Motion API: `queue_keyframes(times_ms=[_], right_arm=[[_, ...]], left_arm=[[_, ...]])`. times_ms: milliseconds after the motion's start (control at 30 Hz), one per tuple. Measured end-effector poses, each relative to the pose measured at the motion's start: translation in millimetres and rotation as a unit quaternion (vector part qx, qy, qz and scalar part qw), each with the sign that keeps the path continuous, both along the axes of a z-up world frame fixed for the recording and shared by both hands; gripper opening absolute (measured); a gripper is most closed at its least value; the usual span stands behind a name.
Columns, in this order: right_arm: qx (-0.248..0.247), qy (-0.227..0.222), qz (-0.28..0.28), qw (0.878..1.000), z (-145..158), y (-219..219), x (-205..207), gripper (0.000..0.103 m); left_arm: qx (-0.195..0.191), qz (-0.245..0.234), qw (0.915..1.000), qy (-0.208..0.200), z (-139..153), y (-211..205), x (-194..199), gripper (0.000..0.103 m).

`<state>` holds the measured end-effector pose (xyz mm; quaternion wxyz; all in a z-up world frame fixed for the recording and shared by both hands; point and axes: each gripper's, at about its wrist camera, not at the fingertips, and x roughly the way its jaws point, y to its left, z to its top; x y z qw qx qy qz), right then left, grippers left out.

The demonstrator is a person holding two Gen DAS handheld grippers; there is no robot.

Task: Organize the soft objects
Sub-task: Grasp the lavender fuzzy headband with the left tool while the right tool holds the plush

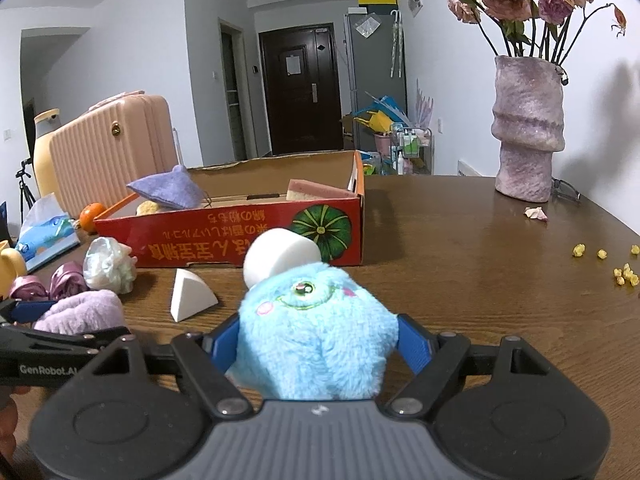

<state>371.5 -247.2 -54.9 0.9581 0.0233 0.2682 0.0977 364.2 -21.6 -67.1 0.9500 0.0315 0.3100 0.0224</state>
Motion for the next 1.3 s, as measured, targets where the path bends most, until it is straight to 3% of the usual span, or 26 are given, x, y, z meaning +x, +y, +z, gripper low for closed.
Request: queue_keyframes(times_ms=[333, 400, 600, 933, 1300], right_arm=[[0.000, -0.001, 0.004, 1.000, 1, 1, -2, 0.079], [0.000, -0.003, 0.006, 1.000, 2, 2, -3, 0.080], [-0.004, -0.009, 0.014, 1.000, 3, 6, -5, 0.079], [-0.013, -0.017, 0.016, 1.000, 0, 10, -7, 0.079], [0.009, -0.052, 0.014, 0.999, 13, 18, -21, 0.080]], left_arm=[[-0.004, -0.004, 1.0000, -0.004, -2, 1, -2, 0.073], [-0.002, -0.005, 1.0000, -0.007, -2, 0, -3, 0.059], [0.010, -0.009, 0.9997, -0.022, 1, -3, -8, 0.034], [0.028, -0.006, 0.9981, -0.054, 10, -10, -25, 0.030], [0.031, -0.005, 0.9949, -0.096, 26, -15, -41, 0.030]])
